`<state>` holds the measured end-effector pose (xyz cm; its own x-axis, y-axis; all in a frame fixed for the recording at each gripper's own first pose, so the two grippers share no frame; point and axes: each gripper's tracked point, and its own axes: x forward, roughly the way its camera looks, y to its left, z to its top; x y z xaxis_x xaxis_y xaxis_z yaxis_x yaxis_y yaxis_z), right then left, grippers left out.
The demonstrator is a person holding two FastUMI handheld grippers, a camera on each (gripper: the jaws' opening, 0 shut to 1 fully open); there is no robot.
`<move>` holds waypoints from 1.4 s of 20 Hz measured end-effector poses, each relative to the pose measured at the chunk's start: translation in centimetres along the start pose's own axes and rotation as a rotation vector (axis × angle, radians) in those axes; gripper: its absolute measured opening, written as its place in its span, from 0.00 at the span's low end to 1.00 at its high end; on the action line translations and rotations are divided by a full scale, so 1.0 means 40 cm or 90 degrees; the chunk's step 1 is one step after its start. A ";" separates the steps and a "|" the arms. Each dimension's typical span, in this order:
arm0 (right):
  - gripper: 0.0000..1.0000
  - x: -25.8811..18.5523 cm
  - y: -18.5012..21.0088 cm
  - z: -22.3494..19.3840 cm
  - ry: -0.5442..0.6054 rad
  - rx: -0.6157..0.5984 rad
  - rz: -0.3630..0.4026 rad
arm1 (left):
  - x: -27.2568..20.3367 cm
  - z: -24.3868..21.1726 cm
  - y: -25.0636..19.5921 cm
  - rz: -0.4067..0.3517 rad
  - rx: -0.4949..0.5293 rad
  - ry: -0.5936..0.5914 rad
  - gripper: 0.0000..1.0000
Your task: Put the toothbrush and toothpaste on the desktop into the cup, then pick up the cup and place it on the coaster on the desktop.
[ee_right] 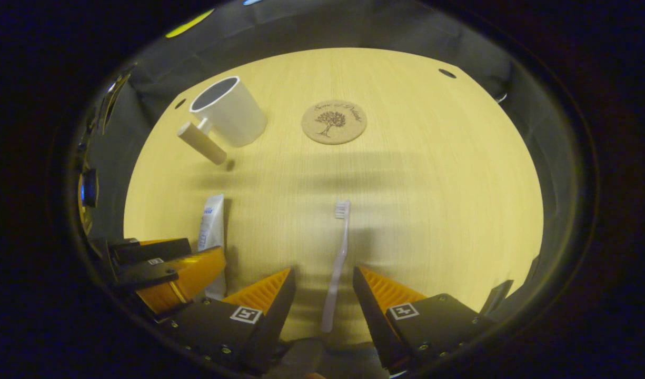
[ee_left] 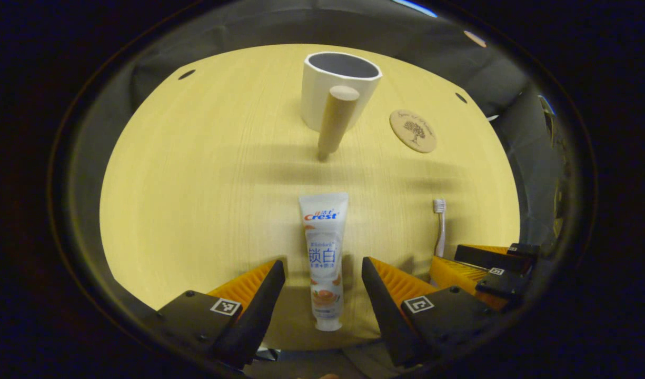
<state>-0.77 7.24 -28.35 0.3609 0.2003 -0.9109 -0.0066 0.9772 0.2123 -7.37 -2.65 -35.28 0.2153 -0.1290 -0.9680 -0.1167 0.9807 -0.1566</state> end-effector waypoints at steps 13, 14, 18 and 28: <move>0.58 0.043 -0.036 -0.038 0.079 -0.005 -0.043 | 0.053 -0.019 0.021 0.020 0.009 0.046 0.72; 0.53 0.040 -0.037 -0.039 0.083 -0.009 -0.040 | 0.049 -0.018 0.024 0.022 0.011 0.044 0.71; 0.22 0.040 -0.063 -0.038 0.078 -0.001 -0.061 | 0.049 -0.017 0.029 0.029 0.030 0.034 0.51; 0.04 0.037 -0.057 -0.028 0.032 0.025 -0.002 | 0.046 -0.007 0.020 -0.016 0.030 -0.016 0.20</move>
<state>-1.26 5.40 -30.57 0.3131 0.2017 -0.9281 0.0315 0.9744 0.2224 -7.33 -2.15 -37.24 0.2419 -0.1503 -0.9586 -0.0649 0.9832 -0.1706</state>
